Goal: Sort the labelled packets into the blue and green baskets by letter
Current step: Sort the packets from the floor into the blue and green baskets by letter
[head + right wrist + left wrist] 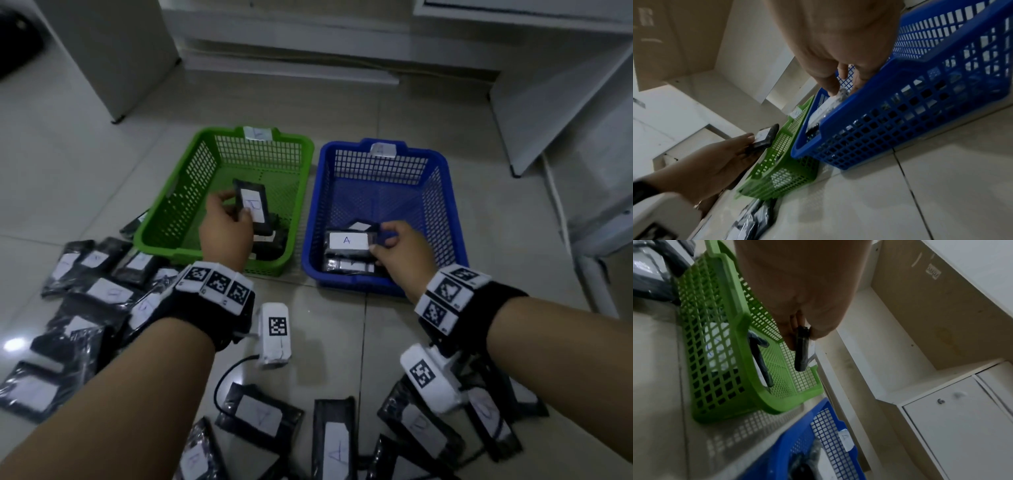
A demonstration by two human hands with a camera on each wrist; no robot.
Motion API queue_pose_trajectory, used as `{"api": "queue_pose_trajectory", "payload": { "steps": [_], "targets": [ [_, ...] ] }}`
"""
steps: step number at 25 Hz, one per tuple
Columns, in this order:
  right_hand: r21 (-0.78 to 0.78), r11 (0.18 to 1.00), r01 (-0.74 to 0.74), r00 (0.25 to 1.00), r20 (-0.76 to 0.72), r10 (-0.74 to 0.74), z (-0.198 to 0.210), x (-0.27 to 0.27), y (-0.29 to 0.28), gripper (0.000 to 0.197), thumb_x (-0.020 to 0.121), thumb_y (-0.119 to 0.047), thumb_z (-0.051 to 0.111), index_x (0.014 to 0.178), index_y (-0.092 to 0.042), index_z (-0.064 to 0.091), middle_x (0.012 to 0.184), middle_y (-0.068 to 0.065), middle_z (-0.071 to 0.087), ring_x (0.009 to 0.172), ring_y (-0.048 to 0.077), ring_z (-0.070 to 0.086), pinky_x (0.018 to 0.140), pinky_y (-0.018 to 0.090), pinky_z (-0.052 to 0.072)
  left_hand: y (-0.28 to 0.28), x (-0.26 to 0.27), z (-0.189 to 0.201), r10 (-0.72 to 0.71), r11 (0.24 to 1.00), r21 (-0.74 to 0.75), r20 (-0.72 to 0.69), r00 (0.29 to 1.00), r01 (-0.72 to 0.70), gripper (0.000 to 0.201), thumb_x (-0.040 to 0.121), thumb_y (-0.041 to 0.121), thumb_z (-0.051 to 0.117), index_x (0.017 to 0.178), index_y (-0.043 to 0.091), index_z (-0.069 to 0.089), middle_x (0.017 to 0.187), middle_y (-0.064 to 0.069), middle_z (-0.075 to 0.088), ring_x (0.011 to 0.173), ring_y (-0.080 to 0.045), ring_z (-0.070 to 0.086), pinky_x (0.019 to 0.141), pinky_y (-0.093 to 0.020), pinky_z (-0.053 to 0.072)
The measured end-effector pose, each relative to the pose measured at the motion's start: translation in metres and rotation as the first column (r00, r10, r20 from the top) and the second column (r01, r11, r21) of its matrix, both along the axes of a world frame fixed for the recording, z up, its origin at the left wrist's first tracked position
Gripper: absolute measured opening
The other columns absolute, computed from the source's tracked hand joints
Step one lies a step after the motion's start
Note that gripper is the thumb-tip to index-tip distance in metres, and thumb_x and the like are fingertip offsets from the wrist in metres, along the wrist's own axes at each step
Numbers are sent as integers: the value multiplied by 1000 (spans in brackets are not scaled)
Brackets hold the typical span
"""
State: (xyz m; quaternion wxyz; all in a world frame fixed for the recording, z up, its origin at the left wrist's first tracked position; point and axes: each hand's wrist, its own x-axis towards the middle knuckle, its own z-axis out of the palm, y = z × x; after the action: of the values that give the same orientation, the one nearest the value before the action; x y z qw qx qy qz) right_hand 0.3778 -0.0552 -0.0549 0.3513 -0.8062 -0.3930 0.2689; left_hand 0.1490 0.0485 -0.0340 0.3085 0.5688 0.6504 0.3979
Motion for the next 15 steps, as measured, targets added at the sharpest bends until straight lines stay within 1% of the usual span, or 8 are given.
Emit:
{"api": "queue_pose_trajectory", "payload": {
  "steps": [1,3,5,6,9,11,13,15],
  "targets": [
    [12,1000,-19,999,30,19,2,-3,-3,39,84,-12,66,121,-14,55,109,8,62,90,21,63,73,28,51,4,-4,-3,-25,1000,-18,-58,998,24,34,90,19,55,124,15,50,114,-8,66,101,-25,62,83,-28,44],
    [36,996,-78,994,79,75,5,-10,-13,30,86,-6,61,115,-12,57,114,9,57,88,17,60,68,16,45,9,-10,-10,-144,987,-95,-205,968,126,35,91,18,51,127,15,54,119,-13,65,106,-31,61,89,-34,48],
    [39,987,-159,979,135,152,8,-18,-28,25,87,-4,59,110,-12,60,115,9,54,91,15,59,75,15,44,4,-14,-13,-258,965,-141,-332,907,223,36,92,15,47,127,14,56,120,-17,63,107,-33,59,89,-35,47],
    [42,978,-203,966,171,193,10,-20,-36,24,87,-5,59,109,-12,61,114,8,54,95,15,58,81,16,43,-1,-15,-12,-276,961,-100,-369,887,258,35,91,14,47,124,14,59,119,-17,62,106,-33,58,89,-33,45],
    [112,951,-288,933,258,252,10,-24,-68,24,82,-2,60,102,-13,66,105,4,56,98,13,53,86,18,40,-40,-8,-13,-279,927,154,-321,905,341,23,85,10,54,103,13,68,108,-13,58,94,-24,57,81,-20,38],
    [113,947,-302,923,282,261,10,-21,-97,24,79,2,58,97,-12,67,97,0,53,94,14,51,85,22,41,-80,7,-19,-424,861,189,-247,872,472,12,84,12,57,92,15,67,94,-4,60,79,-13,55,71,-11,37],
    [41,957,-288,920,290,265,3,-11,-128,26,79,5,56,95,-11,68,93,-1,51,92,15,50,84,24,41,-122,24,-32,-639,754,42,-183,747,656,10,83,14,62,91,19,66,87,3,62,70,-5,54,66,-5,39],
    [-62,963,-262,919,287,269,-15,9,-154,30,78,8,54,97,-11,68,96,4,55,96,22,54,88,30,44,-155,43,-55,-827,560,-152,-162,538,814,20,80,19,68,100,21,66,94,3,63,75,-5,56,74,-13,46]
  ]
}}
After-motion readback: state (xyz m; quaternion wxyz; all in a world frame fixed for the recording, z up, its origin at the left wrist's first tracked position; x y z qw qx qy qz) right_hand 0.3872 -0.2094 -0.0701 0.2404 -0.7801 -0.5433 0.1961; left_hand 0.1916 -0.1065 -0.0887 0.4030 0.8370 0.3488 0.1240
